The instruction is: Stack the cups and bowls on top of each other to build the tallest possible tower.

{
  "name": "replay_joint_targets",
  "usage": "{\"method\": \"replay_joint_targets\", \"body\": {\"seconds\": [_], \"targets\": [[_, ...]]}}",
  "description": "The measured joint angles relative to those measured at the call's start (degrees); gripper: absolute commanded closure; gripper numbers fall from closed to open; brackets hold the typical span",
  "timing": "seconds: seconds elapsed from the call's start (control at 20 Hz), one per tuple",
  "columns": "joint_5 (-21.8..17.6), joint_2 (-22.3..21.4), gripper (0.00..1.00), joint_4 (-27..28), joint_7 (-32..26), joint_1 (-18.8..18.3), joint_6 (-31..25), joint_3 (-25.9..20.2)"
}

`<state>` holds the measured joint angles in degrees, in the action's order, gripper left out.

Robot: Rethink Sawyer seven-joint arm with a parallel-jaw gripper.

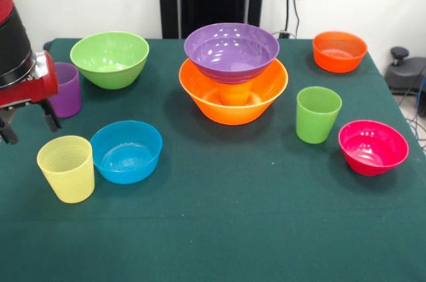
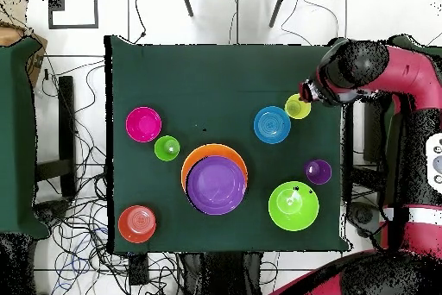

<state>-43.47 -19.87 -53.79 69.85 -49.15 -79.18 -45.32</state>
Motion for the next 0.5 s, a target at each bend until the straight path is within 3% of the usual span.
{"method": "replay_joint_targets", "body": {"seconds": [0.5], "targets": [[0.1, 0.0, 0.0, 0.0, 0.0, -0.1, 2.1, 0.9]]}}
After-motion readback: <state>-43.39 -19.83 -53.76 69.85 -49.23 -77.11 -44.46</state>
